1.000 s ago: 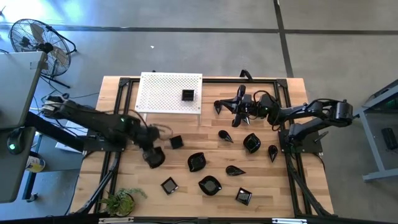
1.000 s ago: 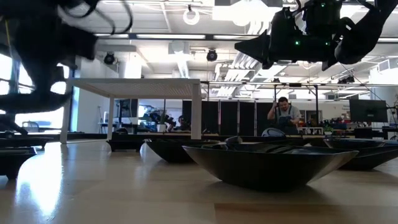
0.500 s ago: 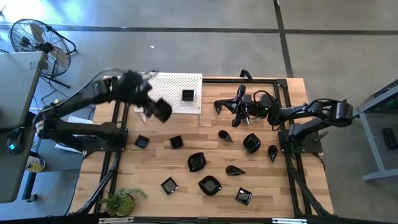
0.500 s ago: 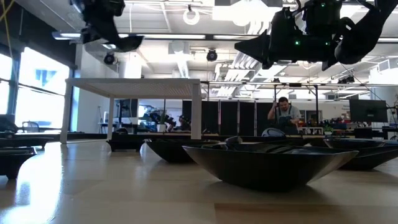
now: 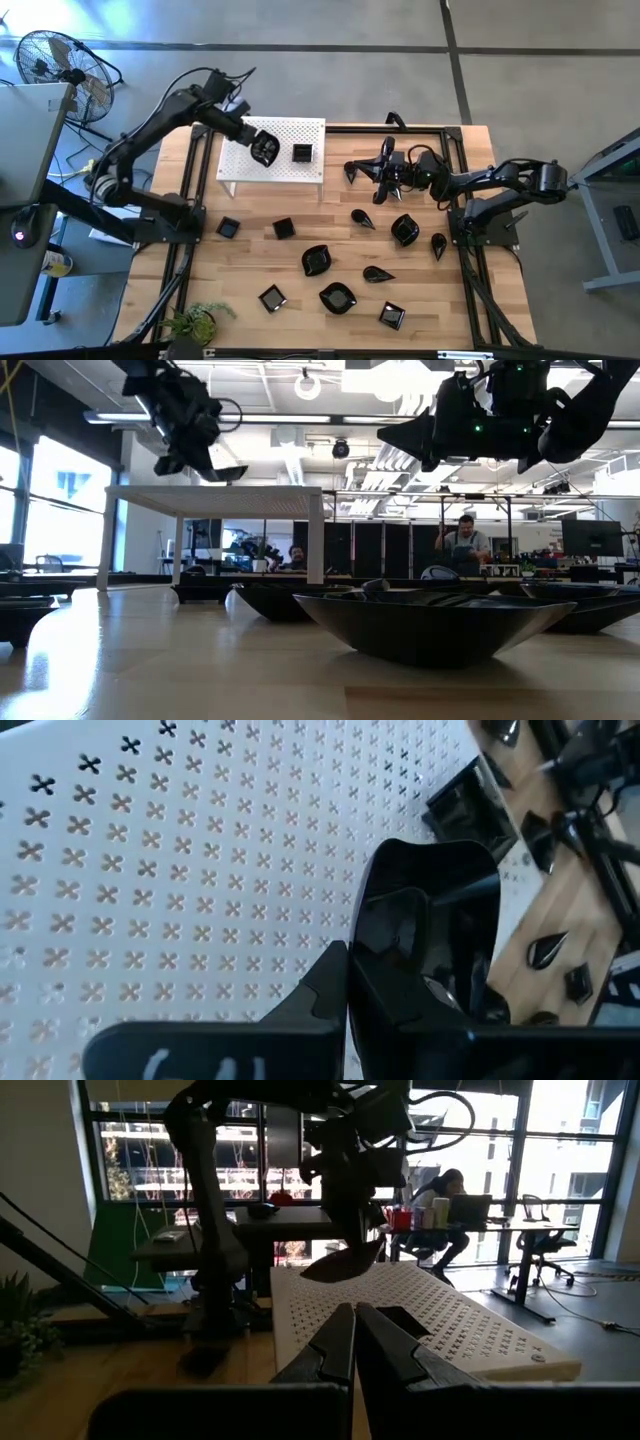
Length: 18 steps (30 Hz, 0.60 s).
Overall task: Pick & Place Mini shaped plates
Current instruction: Put the left leaf-shaped plate on the shelf
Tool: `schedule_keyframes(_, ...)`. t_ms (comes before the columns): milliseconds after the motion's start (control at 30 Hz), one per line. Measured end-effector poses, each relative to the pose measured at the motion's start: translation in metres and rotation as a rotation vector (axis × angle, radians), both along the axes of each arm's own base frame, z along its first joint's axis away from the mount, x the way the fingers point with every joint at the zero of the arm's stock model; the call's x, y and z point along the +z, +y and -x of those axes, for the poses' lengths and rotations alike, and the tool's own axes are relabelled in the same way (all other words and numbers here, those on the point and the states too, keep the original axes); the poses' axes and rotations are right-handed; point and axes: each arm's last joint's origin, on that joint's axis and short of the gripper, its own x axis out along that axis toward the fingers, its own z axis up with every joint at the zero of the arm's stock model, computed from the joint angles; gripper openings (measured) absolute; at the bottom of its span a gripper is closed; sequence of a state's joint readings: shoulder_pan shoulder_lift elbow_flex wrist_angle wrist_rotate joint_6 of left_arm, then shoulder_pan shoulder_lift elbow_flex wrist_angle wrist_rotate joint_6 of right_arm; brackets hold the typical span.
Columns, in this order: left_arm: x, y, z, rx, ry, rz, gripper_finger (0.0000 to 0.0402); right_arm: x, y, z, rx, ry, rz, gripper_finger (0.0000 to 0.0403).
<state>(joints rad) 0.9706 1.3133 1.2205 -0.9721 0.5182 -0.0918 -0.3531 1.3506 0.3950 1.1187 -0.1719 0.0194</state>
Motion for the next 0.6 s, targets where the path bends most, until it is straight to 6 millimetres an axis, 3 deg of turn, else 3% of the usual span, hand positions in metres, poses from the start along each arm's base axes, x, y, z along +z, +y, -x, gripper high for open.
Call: schedule_keyframes(600,-0.0072,0.0060,-0.0032,0.016,0.053,-0.009,0.0001,0.0000,0.0000,0.0000,0.000,0.000,0.001,0.0000)
